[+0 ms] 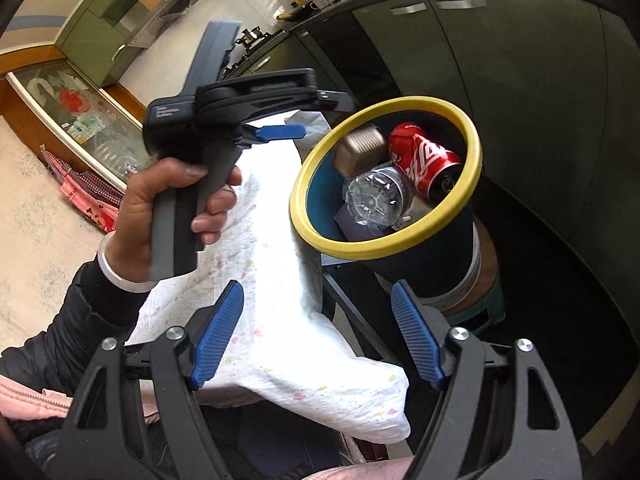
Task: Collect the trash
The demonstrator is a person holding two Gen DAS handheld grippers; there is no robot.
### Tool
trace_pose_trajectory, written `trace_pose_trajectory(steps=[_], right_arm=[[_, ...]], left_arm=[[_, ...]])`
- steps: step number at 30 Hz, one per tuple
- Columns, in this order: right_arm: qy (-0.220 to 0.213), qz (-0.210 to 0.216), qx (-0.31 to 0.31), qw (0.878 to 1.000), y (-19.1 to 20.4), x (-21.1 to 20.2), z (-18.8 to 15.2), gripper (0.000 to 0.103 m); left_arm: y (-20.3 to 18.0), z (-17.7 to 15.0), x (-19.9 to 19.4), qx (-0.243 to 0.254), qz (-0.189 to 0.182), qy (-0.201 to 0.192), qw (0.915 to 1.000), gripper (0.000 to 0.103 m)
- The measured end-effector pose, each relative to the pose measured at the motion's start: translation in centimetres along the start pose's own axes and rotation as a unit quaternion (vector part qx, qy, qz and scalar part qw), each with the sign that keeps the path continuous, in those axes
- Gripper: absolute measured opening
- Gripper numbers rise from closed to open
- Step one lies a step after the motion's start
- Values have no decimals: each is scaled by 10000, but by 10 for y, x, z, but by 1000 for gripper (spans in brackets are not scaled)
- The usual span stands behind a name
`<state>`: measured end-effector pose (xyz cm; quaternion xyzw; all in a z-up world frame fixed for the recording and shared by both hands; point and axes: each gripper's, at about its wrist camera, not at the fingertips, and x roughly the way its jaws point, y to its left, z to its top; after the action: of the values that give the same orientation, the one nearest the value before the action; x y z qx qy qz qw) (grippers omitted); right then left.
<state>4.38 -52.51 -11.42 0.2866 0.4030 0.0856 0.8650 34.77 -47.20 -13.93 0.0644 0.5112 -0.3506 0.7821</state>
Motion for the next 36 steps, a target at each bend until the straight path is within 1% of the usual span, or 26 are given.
trace_pose_trajectory(steps=[3,4,6,8,9,11,13,16,18,19,22,27,31,36], right_arm=[[-61,-4,-16,10000,1,-4,-1,74],[-80,-9,-22,10000,2,-5,-1,75],[-89,-44,-62,9999,6,-5,-1,75],[-68,-89,-157,9998,12,-4,-2,75],[-57,-109,-212,9997,16,-4,-3,75],[-55,-203,-360,9991,25,-3,-4,76],[-70,-328,-556,9979,37,-2,-5,78],[-93,-360,-803,9961,54,-3,-7,84],[-129,-392,-940,9947,66,-3,-10,94],[-155,-423,-996,9940,71,-2,-11,96],[-233,-577,-1231,9904,90,-2,-15,96],[-374,-933,-1624,9816,120,-6,-26,96],[-629,-1130,-1839,9744,142,-18,-32,96],[-1137,-1501,-2163,9580,169,-44,-41,96]], left_arm=[[2,-15,-36,104,127,-344,9993,90],[0,-24,-54,211,222,-592,9978,93],[-6,-39,-84,397,412,-983,9935,98],[-6,-64,-119,547,633,-1379,9869,98],[-4,-73,-132,547,704,-1487,9849,98],[5,-102,-163,472,820,-1702,9809,98],[18,-128,-189,350,1020,-1830,9772,98],[40,-170,-230,20,1382,-2123,9674,98],[56,-203,-261,-195,1599,-2358,9584,98],[63,-217,-272,-306,1668,-2424,9552,98],[88,-267,-309,-825,2002,-2518,9433,98],[112,-337,-351,-1330,2249,-2571,9304,98],[121,-382,-383,-1566,2346,-2752,9191,98],[109,-417,-420,-1521,2666,-3102,8998,98]])
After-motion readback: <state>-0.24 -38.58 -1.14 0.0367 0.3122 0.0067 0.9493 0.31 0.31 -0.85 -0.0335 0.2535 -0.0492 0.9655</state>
